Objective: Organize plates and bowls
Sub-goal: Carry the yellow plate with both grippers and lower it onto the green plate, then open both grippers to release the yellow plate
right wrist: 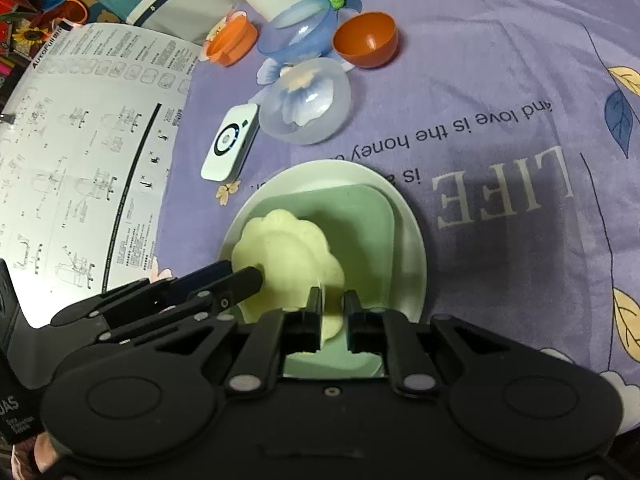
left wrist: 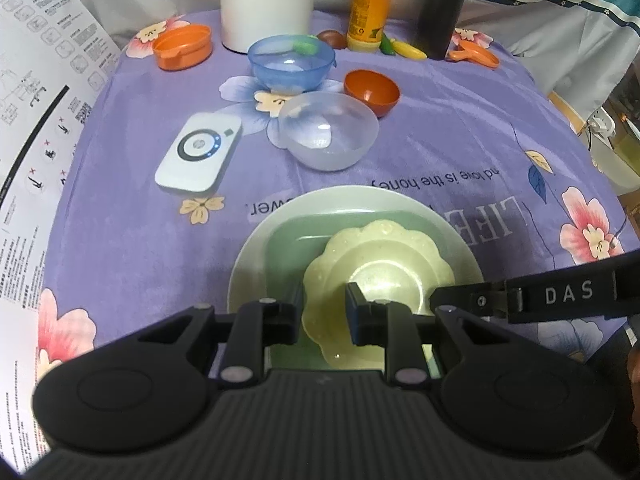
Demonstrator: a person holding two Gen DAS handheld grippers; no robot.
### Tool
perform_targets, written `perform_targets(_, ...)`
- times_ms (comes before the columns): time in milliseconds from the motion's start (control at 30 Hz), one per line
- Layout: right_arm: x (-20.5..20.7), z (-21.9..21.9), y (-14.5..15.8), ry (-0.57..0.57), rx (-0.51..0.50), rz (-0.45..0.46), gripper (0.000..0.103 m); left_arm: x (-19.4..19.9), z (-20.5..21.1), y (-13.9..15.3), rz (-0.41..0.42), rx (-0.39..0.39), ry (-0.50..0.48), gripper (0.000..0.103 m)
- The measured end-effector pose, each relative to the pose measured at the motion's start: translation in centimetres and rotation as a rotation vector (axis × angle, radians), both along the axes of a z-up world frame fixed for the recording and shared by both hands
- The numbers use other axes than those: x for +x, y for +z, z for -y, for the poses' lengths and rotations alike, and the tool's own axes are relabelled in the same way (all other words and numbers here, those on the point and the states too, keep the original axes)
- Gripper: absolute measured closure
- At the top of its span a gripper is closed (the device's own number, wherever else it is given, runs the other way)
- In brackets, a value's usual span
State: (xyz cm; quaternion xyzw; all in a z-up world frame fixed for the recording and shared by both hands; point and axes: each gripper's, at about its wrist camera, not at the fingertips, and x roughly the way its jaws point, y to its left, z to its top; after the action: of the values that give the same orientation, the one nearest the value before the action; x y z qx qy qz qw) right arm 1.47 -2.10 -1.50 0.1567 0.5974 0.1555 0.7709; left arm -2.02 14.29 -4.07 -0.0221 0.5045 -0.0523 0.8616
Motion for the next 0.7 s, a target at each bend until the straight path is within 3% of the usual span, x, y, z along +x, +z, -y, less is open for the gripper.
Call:
perform_targets(267, 0.9, -0.6, -1.0, -0.002, -0.017, -0.017, 0.090, 0.5, -0.2, -1.1, -0.015, -0.002, 0.000, 0.082)
perform_targets(367, 1.3, -0.9, -1.2, 0.005, -0.014, -0.029, 0.090, 0.6, -0.3, -1.4, -0.014, -0.004, -0.002, 0.078)
perform_targets(400, 1.3, -0.9, -1.2, 0.008, -0.014, -0.029, 0.089, 0.5, -0.3, -1.4, -0.005, 0.000, -0.004, 0.072)
perform_targets(433, 1.4, -0.9, -1.3, 0.010, -0.014, -0.030, 0.082, 0.4, -0.3, -1.3, 0.002, 0.005, -0.006, 0.067)
perform_targets(467, 1.4, -0.9, -1.3, 0.012, -0.018, -0.028, 0.075, 0.3, -0.2, -1.3, 0.014, 0.014, -0.008, 0.055)
perform_targets(500, 1.4, -0.9, -1.1, 0.013, -0.021, -0.021, 0.062, 0.1, -0.2, -1.2, 0.025, 0.022, -0.007, 0.046)
perform_targets(600, 1.4, -0.8, -0.5, 0.015, -0.019, 0.004, 0.049, -0.4, -0.2, -0.5, 0.071, 0.040, -0.009, 0.033)
perform_targets(633, 1.4, -0.7, -0.2, 0.017, -0.017, 0.016, 0.039, -0.6, -0.2, -0.2, 0.089, 0.040, -0.008, 0.029)
perform_targets(700, 1.3, -0.4, 0.6, 0.020, -0.020, 0.046, 0.023, -0.8, -0.4, 0.5, 0.125, 0.043, -0.001, 0.009)
